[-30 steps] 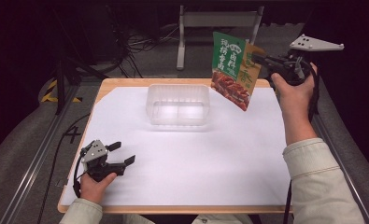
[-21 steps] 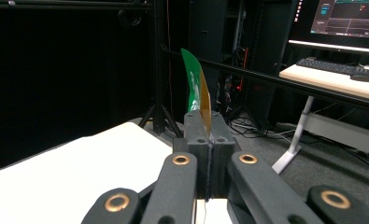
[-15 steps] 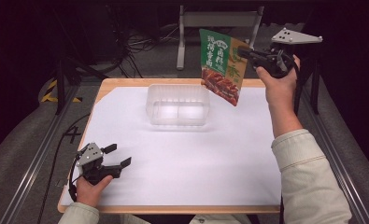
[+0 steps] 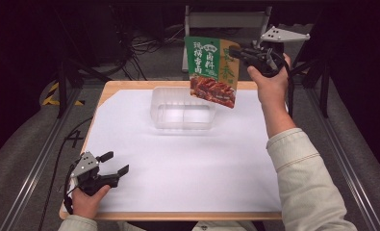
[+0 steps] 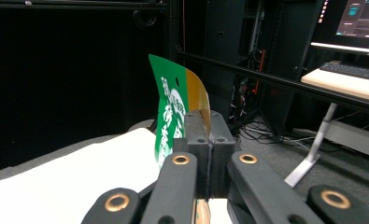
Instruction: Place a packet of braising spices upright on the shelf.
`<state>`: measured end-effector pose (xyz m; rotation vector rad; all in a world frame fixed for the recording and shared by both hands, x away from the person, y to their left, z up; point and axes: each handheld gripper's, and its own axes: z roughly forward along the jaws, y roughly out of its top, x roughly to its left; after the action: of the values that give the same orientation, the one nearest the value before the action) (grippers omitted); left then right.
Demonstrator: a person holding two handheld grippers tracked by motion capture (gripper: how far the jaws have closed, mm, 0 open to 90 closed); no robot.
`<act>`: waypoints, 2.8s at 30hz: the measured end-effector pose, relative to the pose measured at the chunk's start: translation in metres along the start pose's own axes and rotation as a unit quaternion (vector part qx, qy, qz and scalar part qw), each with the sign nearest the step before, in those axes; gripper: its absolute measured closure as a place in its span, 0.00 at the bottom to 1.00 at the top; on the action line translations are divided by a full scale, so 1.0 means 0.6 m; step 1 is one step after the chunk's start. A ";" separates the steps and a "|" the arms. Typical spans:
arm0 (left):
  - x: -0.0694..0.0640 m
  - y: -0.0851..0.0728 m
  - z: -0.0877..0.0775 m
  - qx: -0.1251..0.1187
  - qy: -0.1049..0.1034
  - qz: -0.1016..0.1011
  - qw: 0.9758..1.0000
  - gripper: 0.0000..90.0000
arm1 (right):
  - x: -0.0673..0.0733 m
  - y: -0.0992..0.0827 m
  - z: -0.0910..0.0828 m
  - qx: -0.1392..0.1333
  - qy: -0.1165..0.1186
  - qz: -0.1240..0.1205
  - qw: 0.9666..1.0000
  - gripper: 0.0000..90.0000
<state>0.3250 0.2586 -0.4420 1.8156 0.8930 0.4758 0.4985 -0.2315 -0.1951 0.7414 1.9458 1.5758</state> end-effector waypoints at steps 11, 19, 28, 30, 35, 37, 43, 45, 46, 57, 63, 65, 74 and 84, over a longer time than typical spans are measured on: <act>0.001 0.001 0.000 -0.003 -0.001 0.001 1.000 0.22 | 0.011 -0.010 0.031 -0.016 0.009 0.030 0.999 1.00; 0.001 0.003 0.004 -0.005 -0.004 0.001 1.000 0.23 | 0.014 -0.022 0.050 -0.020 0.010 0.047 0.999 1.00; 0.000 0.004 0.006 -0.005 -0.007 0.002 1.000 0.23 | 0.017 -0.041 0.061 -0.027 0.006 0.064 0.998 1.00; 0.000 0.004 0.006 -0.005 -0.007 0.003 1.000 0.23 | 0.018 -0.044 0.063 -0.028 0.004 0.065 0.998 1.00; 0.000 0.004 0.005 -0.006 -0.007 0.003 1.000 0.23 | 0.019 -0.048 0.069 -0.022 -0.003 0.061 0.998 1.00; 0.000 0.004 0.005 -0.006 -0.008 0.003 1.000 0.23 | 0.019 -0.049 0.072 -0.022 -0.004 0.061 0.998 1.00; 0.000 0.005 0.006 -0.006 -0.009 0.003 1.000 0.23 | 0.020 -0.058 0.079 -0.018 -0.007 0.067 0.998 1.00; 0.000 0.005 0.006 -0.006 -0.010 0.004 1.000 0.23 | 0.021 -0.061 0.082 -0.015 -0.008 0.070 0.997 1.00; 0.000 0.005 0.006 -0.005 -0.009 0.004 1.000 0.23 | 0.021 -0.062 0.084 -0.015 -0.009 0.070 0.997 1.00; 0.000 0.004 0.006 -0.005 -0.010 0.003 1.000 0.23 | 0.028 -0.065 0.085 -0.020 -0.014 0.077 0.997 1.00; -0.001 0.004 0.007 -0.004 -0.011 0.004 1.000 0.23 | 0.028 -0.068 0.086 -0.018 -0.021 0.078 0.997 1.00; -0.001 0.004 0.007 -0.004 -0.012 0.001 1.000 0.23 | 0.028 -0.071 0.089 -0.017 -0.022 0.080 0.996 1.00; 0.000 0.004 0.007 -0.003 -0.013 0.003 1.000 0.23 | 0.026 -0.091 0.099 -0.016 -0.019 0.092 0.995 1.00; 0.000 0.004 0.010 -0.002 -0.014 0.004 1.000 0.23 | 0.025 -0.112 0.105 -0.020 -0.016 0.105 0.994 1.00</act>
<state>0.3296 0.2542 -0.4419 1.8187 0.8654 0.4563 0.5256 -0.1886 -0.2735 0.9750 1.8572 1.7087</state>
